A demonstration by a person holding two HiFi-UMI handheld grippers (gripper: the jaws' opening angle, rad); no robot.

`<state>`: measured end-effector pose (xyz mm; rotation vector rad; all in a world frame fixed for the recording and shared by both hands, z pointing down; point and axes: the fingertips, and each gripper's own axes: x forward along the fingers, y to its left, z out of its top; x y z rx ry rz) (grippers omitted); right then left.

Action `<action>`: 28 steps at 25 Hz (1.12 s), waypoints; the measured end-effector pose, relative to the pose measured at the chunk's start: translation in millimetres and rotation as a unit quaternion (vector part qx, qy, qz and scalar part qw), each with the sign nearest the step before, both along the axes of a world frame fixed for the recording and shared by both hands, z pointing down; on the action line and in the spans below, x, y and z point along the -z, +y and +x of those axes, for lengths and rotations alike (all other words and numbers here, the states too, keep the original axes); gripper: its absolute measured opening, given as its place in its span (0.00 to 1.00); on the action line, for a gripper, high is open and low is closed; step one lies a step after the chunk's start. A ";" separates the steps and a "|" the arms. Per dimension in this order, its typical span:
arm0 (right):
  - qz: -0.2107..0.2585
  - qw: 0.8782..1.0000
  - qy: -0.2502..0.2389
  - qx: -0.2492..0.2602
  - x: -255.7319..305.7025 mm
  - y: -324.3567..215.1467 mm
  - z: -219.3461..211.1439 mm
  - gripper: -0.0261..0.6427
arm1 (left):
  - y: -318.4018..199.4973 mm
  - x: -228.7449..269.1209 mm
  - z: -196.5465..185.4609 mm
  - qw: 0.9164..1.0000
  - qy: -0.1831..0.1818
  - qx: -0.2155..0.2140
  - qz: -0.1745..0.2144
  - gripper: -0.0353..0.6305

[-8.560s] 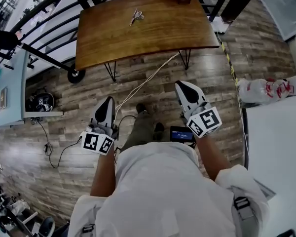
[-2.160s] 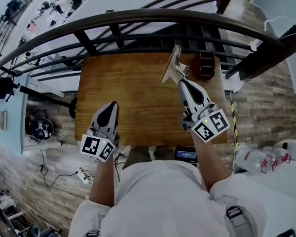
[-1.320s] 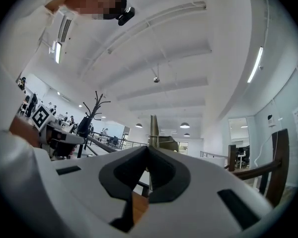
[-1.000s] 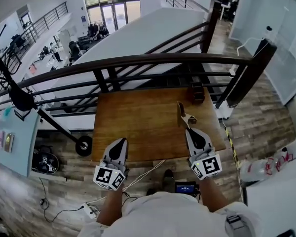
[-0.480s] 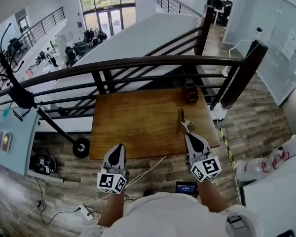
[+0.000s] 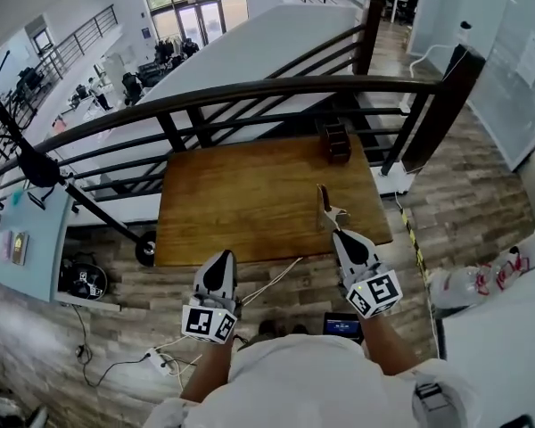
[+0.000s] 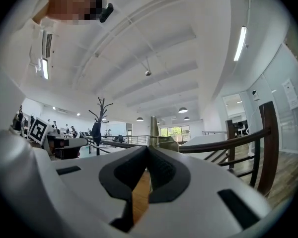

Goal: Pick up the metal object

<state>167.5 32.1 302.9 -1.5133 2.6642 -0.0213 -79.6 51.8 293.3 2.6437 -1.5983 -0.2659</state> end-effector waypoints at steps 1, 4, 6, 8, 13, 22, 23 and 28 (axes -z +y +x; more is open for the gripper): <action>-0.004 1.000 -0.002 -0.002 -5.5 6.9 6.8 0.08 | 7.6 -0.8 6.1 1.000 -0.003 0.000 -0.003 0.07; -0.008 1.000 -0.009 -0.005 -18.6 19.7 24.3 0.08 | 18.5 -12.9 15.4 1.000 -0.007 0.007 -0.017 0.07; -0.004 1.000 -0.009 -0.004 -20.4 23.1 33.5 0.08 | 19.3 -19.0 19.4 1.000 -0.002 0.013 -0.027 0.07; 0.001 1.000 -0.004 -0.002 -18.5 24.9 39.9 0.07 | 20.4 -20.5 24.9 0.999 0.000 0.013 -0.031 0.07; 0.008 1.000 0.002 0.000 -16.7 26.8 52.5 0.08 | 25.2 -22.7 49.6 0.999 -0.011 -0.019 -0.033 0.07; -0.003 1.000 0.004 0.017 -28.8 37.3 52.3 0.07 | 34.1 -28.6 71.4 0.998 -0.023 -0.042 -0.039 0.07; -0.004 1.000 0.004 0.019 -29.6 37.0 51.1 0.07 | 34.3 -30.3 70.9 0.998 -0.024 -0.042 -0.042 0.07; -0.008 1.000 0.002 0.027 -31.8 31.7 44.5 0.07 | 32.1 -39.3 69.3 0.997 -0.025 -0.044 -0.056 0.07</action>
